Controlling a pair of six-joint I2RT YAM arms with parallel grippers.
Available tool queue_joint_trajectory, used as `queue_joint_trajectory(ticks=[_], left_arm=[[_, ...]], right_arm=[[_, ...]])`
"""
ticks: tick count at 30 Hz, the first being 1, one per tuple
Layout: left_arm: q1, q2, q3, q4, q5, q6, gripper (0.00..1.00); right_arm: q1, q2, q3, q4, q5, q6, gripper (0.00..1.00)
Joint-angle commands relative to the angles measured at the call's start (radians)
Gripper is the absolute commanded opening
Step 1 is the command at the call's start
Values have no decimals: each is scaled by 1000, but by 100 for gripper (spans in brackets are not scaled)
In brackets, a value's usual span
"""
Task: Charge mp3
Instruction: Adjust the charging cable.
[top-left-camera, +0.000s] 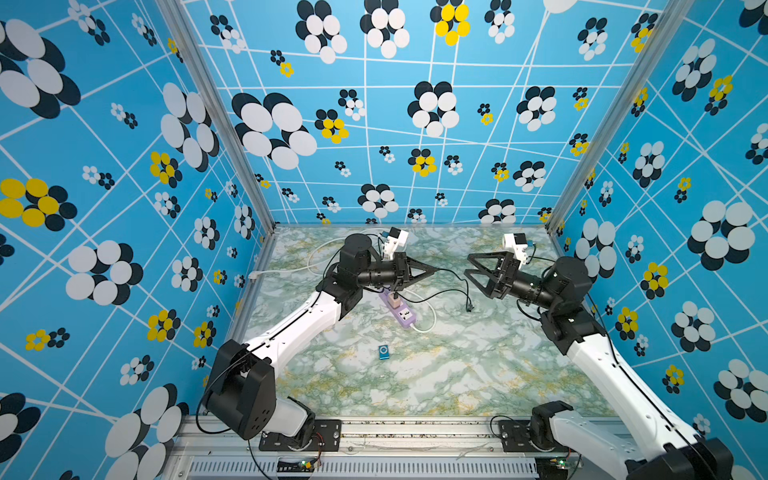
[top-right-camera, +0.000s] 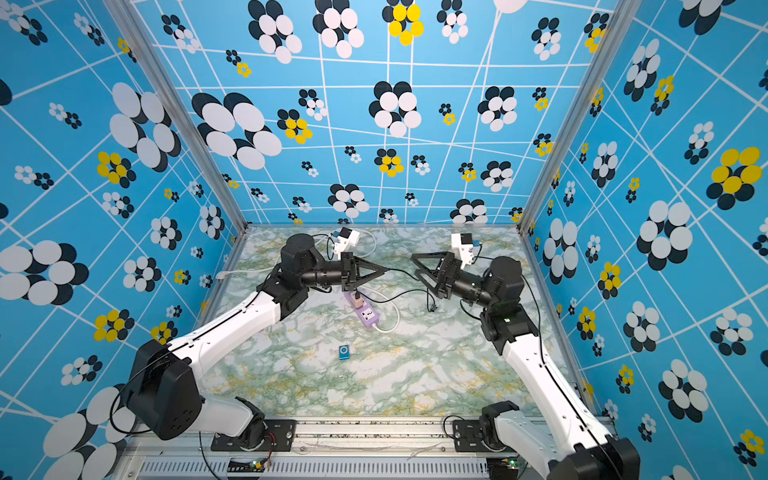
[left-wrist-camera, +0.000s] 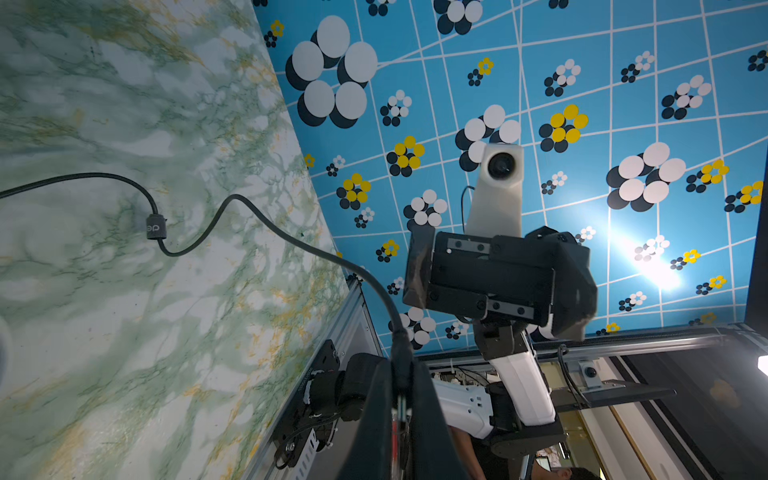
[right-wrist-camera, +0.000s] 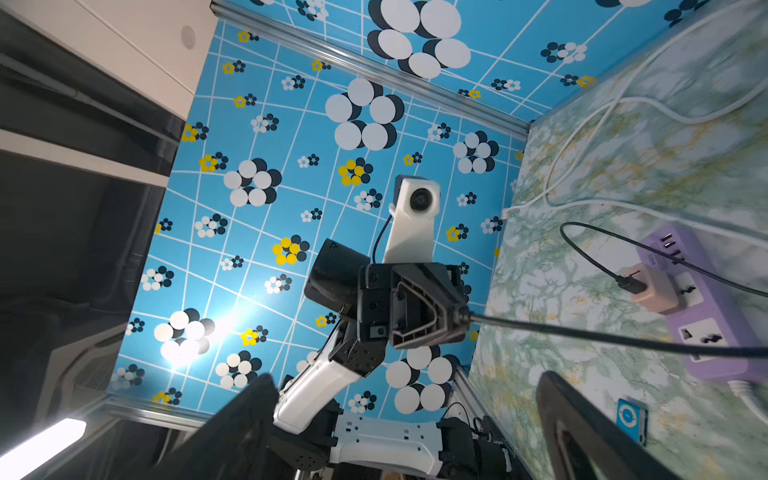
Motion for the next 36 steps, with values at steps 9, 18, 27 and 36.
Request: queue_joint_trajectory(ticks=[9, 18, 27, 36], left_arm=[[-4, -7, 0, 165, 14, -65, 0], [-6, -2, -9, 179, 38, -91, 0], [14, -1, -23, 193, 17, -114, 3], [34, -40, -70, 222, 5, -137, 30]], right_arm=[[94, 255, 13, 310, -5, 212, 78], [122, 378, 79, 538, -3, 282, 41], [124, 360, 59, 545, -11, 272, 7], [122, 384, 55, 595, 13, 300, 3]])
